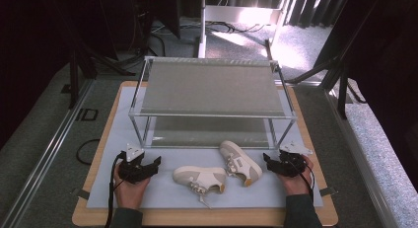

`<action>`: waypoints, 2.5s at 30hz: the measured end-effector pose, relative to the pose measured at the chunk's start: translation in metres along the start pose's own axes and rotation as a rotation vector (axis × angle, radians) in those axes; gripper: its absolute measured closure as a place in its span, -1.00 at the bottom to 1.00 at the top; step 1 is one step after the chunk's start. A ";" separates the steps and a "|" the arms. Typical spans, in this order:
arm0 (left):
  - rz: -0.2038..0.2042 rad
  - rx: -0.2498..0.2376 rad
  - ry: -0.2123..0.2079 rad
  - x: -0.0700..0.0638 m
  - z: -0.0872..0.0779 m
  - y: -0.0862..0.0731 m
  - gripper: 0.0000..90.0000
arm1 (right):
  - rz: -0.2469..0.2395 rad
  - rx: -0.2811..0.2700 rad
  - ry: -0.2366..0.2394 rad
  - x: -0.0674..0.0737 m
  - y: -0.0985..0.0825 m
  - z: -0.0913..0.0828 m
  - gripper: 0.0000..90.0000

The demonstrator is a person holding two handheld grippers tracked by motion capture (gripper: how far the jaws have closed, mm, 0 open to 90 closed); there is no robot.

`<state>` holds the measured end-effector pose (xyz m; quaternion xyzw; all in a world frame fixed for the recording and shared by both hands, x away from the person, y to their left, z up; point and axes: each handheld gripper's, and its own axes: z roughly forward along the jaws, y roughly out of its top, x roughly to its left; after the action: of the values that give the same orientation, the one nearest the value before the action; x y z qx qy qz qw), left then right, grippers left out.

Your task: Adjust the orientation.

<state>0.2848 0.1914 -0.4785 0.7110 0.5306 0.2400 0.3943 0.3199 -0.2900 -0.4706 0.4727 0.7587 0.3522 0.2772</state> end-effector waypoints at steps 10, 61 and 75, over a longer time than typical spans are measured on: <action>0.089 -0.110 -0.031 -0.018 -0.028 0.005 -0.29 | -0.015 -0.080 -0.002 0.007 -0.001 -0.020 -0.07; 0.502 -0.139 -0.325 -0.154 -0.037 -0.005 -0.11 | -0.035 -0.079 -0.046 0.012 -0.009 -0.037 -0.12; 0.502 -0.129 -0.266 -0.152 -0.022 0.014 -0.10 | -0.041 -0.077 -0.049 0.012 -0.009 -0.037 -0.12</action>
<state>0.2273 0.0530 -0.4433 0.8186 0.2653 0.2681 0.4332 0.2825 -0.2922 -0.4571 0.4547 0.7470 0.3638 0.3207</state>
